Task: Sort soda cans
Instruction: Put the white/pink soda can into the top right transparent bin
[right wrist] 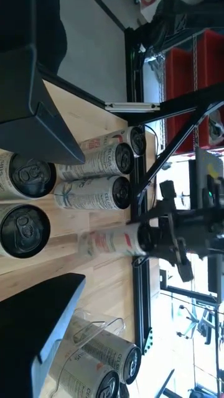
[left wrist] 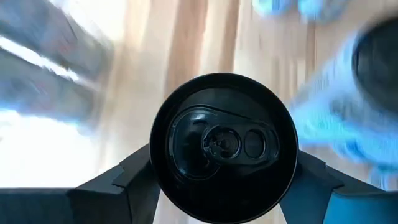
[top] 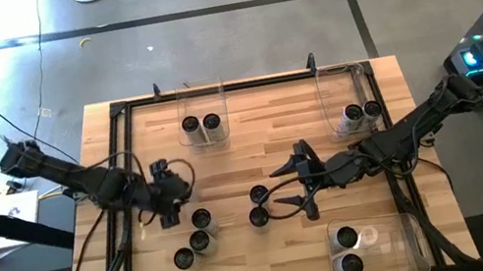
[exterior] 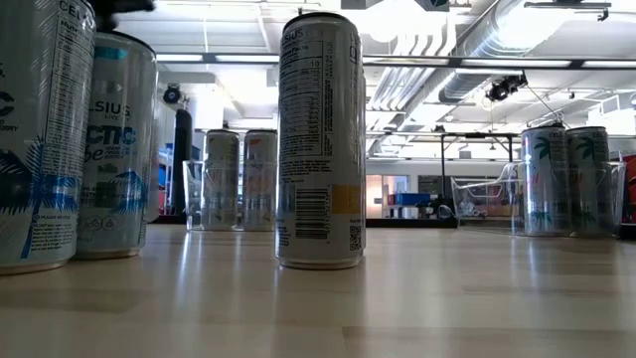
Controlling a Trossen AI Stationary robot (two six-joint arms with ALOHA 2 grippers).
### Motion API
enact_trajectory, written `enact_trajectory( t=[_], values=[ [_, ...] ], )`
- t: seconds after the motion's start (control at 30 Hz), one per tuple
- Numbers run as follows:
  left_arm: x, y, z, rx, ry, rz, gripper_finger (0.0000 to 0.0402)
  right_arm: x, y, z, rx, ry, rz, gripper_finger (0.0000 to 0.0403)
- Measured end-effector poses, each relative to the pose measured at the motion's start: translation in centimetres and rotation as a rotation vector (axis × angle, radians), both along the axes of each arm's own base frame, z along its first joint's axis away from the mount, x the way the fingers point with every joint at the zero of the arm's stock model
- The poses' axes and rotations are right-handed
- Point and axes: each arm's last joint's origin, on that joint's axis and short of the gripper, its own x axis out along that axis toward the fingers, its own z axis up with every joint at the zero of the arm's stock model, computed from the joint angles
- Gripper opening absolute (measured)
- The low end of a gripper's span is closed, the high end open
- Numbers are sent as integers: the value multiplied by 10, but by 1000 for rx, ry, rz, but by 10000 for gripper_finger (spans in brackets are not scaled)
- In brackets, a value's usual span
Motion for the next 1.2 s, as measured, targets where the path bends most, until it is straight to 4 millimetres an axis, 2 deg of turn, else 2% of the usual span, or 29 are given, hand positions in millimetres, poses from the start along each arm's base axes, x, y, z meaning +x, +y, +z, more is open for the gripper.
enact_trajectory(
  t=[0.3,0.4,0.53,0.73,0.9,1.03,1.2],
  values=[
    [28,36,48,20,-131,-59,240,-2,-1,-5,-11,55,-4,296],
    [52,45,60,-14,-206,-128,240,-8,-2,-5,16,89,-12,296],
    [97,53,67,-27,-225,-235,240,-27,-3,-1,110,166,-15,296],
    [169,72,59,73,-171,-338,240,-57,-2,4,258,268,-67,296],
    [211,96,27,14,-133,-360,243,-65,-3,-2,284,329,-166,296],
    [226,111,4,-17,-76,-358,244,-65,-3,-12,301,399,-226,296],
    [229,118,-7,-12,-43,-363,252,-60,-1,-20,291,429,-256,296]
  ],
)
